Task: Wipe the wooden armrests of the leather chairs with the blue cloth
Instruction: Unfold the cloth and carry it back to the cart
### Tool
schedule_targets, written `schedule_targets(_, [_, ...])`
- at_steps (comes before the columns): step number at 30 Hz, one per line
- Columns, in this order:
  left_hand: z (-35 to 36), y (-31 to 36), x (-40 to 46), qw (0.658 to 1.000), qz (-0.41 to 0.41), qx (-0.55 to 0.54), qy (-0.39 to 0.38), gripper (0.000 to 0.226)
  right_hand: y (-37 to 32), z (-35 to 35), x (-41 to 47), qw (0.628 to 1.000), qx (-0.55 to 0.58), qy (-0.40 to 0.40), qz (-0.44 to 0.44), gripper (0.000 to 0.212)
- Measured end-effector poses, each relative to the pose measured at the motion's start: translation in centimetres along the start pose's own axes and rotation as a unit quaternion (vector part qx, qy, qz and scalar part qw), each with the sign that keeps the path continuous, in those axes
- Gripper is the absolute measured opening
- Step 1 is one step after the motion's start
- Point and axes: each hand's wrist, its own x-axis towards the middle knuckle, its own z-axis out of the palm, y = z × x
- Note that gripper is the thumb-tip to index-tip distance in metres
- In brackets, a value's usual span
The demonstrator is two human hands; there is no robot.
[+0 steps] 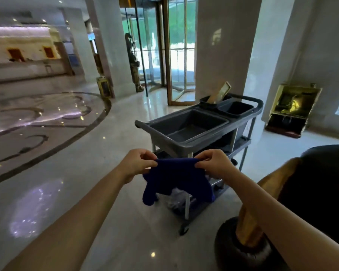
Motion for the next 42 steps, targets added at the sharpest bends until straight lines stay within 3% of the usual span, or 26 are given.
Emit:
schedule_targets(10, [-4.2,0.2,23.1,0.994,0.065,-0.006,-0.083,0.012,-1.2,0.1,18.1,0.991,0.003,0.132,0.024,0.025])
schedule_targets(19, [-2.1,-1.1,43.0,0.988,0.095,0.012,-0.123,0.014,3.6,-0.6,35.3,0.981,0.006,0.179,0.072,0.024])
schedule_targets(27, [1.1,-1.9,57.5,0.976,0.068,-0.025,-0.206,0.017,7.0,-2.1,45.8,0.964,-0.013,0.230,0.135,0.024])
schedule_targets(34, [5.4,-4.2,67.2,0.942,0.095,-0.028,-0.320,0.022,11.9,-0.4,50.8,0.913,0.009,0.345,0.216,0.027])
schedule_targets(42, [11.1,-9.8,72.0,0.909,0.043,-0.028,-0.413,0.020,18.4,2.4,53.4,0.860,0.009,0.398,0.319,0.037])
